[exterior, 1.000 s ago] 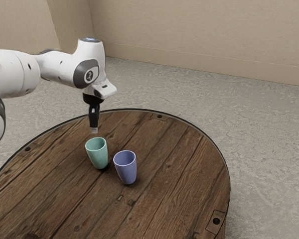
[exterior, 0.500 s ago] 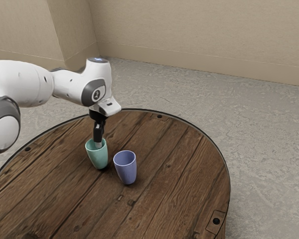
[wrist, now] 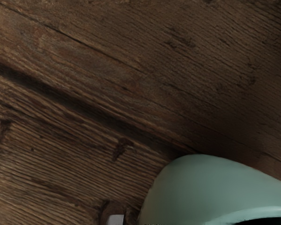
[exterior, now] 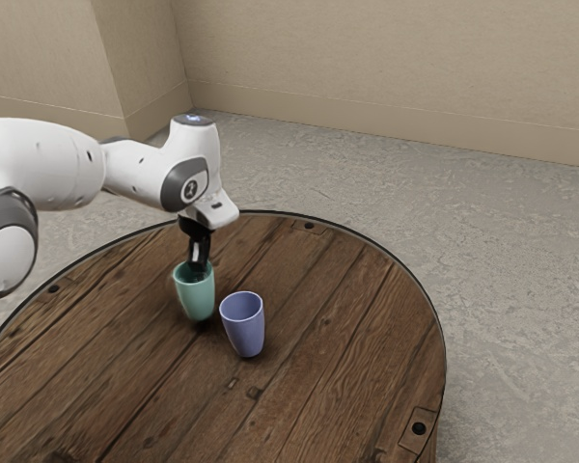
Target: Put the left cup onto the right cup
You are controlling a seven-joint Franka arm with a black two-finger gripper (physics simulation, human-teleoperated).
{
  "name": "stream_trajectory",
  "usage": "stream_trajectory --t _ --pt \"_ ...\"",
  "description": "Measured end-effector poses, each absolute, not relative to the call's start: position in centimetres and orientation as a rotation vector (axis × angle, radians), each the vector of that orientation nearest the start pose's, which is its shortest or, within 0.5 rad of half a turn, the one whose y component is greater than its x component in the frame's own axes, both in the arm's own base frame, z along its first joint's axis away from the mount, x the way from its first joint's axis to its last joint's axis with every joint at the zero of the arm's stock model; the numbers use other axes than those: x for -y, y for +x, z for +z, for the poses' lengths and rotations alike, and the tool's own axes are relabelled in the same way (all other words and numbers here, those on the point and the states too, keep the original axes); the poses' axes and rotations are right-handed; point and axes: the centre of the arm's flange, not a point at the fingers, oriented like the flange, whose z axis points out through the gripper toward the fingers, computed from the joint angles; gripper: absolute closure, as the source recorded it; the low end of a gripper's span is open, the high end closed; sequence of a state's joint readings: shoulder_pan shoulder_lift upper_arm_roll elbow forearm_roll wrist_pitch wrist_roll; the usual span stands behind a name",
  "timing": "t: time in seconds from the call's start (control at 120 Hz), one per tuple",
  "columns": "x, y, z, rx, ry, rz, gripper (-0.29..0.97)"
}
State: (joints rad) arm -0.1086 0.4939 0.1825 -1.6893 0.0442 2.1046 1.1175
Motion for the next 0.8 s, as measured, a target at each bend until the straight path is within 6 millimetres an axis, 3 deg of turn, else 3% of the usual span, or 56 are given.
stream_trajectory --t 0.267,0.642,0.8 --pt "-3.3 66.1 32.7 -1.578 -2.628 0.163 0.77" --pt "0.5 64.0 41.1 -1.601 -2.581 0.017 0.78" --pt "2.2 63.2 43.8 -1.614 -2.564 -0.029 0.78"
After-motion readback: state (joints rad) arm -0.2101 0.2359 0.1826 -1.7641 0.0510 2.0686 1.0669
